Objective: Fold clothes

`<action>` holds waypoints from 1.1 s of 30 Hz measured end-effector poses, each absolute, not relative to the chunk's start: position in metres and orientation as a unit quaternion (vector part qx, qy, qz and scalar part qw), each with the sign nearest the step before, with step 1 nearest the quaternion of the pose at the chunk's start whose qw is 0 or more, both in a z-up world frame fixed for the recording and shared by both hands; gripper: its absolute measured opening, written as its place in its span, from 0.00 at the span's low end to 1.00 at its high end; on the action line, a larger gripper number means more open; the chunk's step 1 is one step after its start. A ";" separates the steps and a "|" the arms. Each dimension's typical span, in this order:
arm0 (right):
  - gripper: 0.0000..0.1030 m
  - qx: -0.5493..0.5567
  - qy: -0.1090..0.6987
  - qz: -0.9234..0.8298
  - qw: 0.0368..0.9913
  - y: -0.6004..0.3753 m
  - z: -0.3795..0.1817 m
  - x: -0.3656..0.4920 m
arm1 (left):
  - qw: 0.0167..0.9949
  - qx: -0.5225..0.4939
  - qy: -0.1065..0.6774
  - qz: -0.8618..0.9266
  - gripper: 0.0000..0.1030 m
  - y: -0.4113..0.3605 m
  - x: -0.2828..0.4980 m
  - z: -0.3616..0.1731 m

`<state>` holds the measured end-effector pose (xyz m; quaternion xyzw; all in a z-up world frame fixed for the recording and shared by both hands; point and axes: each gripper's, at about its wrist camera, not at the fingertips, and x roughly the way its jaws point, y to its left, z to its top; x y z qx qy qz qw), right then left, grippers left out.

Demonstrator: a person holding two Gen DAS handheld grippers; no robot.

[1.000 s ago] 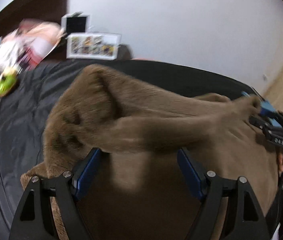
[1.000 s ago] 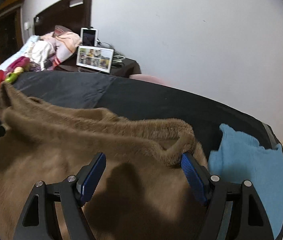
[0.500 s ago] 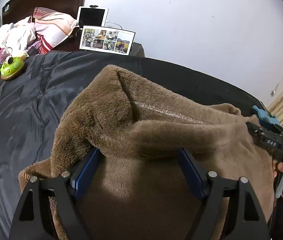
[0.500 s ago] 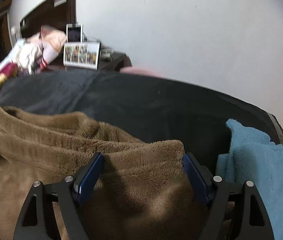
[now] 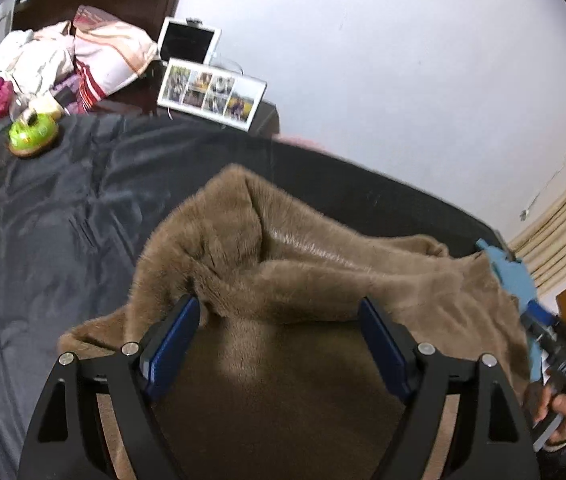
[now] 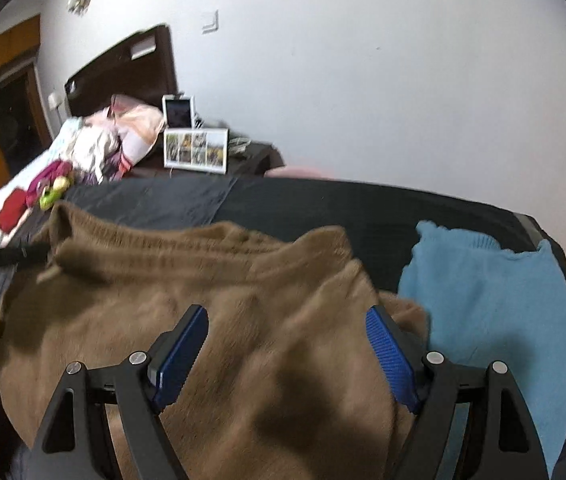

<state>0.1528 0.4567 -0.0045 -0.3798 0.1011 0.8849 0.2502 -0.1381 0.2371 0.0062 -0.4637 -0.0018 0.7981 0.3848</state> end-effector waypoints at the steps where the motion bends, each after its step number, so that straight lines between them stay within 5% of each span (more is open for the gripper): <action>1: 0.80 -0.383 0.099 0.884 0.247 0.453 -0.006 0.150 | 0.385 -0.459 -0.005 0.801 0.82 0.234 -0.138 0.010; 23: 0.80 -0.443 0.032 0.881 0.166 0.374 -0.038 0.067 | 0.472 -0.505 -0.102 0.715 0.82 0.226 -0.154 0.013; 33: 0.80 -0.400 0.089 0.888 0.209 0.402 -0.052 0.115 | 0.461 -0.545 -0.081 0.695 0.82 0.276 -0.169 -0.012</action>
